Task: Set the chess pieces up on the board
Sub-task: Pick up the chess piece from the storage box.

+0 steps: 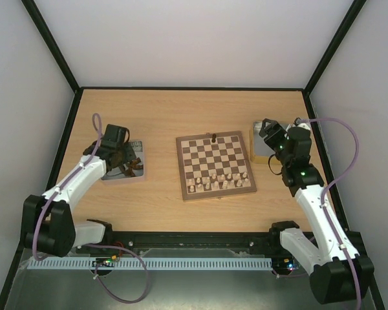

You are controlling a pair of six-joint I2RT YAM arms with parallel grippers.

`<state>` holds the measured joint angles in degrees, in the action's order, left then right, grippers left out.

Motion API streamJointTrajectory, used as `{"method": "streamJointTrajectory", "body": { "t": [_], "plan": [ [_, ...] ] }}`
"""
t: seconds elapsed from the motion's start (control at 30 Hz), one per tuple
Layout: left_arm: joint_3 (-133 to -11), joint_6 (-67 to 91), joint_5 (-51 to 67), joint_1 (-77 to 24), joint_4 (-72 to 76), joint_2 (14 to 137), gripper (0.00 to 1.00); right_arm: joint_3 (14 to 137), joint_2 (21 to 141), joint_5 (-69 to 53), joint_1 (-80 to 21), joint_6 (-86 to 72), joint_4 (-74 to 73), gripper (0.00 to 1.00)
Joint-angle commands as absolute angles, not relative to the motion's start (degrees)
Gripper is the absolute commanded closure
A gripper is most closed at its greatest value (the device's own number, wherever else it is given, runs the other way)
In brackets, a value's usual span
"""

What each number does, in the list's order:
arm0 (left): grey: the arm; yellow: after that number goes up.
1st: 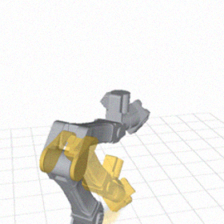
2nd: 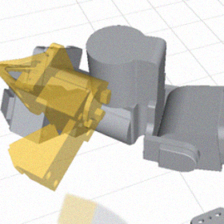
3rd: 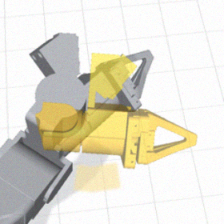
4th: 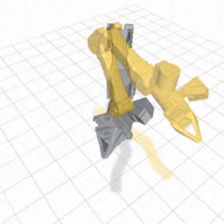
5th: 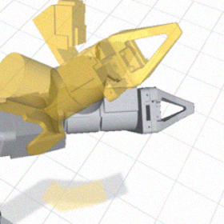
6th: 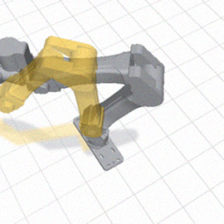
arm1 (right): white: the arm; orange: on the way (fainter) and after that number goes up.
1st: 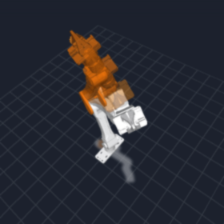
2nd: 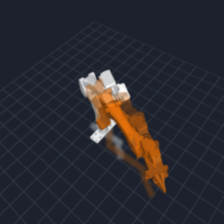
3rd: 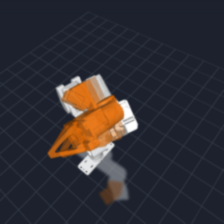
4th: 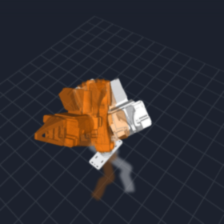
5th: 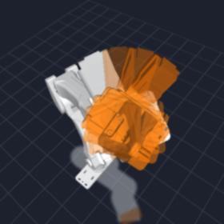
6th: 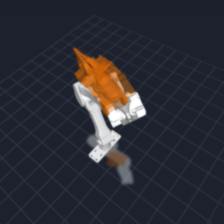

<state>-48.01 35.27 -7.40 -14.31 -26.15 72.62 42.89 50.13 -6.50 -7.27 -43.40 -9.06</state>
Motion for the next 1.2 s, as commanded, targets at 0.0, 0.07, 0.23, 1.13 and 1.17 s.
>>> {"method": "streamJointTrajectory", "body": {
  "t": [0.0, 0.07, 0.23, 1.13, 1.17],
  "plan": [
    [-46.16, 33.83, -4.79, -9.32, -26.1, 74.06, 0.54, 42.23, 50.75, -7.12, -7.55, -45.85, -7.17, 0.16],
    [-45.91, 33.05, -4.74, -7.52, -26.24, 75.65, 0.59, 41.89, 51.39, -7.56, -7.51, -46.39, -6.5, 0.16],
    [-46.25, 32.89, -3.71, -5.59, -25.57, 79.12, 0.67, 42.39, 52.79, -7.97, -7.54, -46.01, -6.73, 0.16],
    [-48.5, 36.4, -10.59, -5.1, -21.4, 87.67, 0.91, 42.36, 54.52, -8.52, -7.52, -44.57, -5.81, 0.15],
    [-48.98, 36.19, -10.82, -5.16, -21.91, 87.04, 0.92, 42.39, 54.38, -8.36, -7.52, -44.52, -5.85, 0.15]
  ]
}}
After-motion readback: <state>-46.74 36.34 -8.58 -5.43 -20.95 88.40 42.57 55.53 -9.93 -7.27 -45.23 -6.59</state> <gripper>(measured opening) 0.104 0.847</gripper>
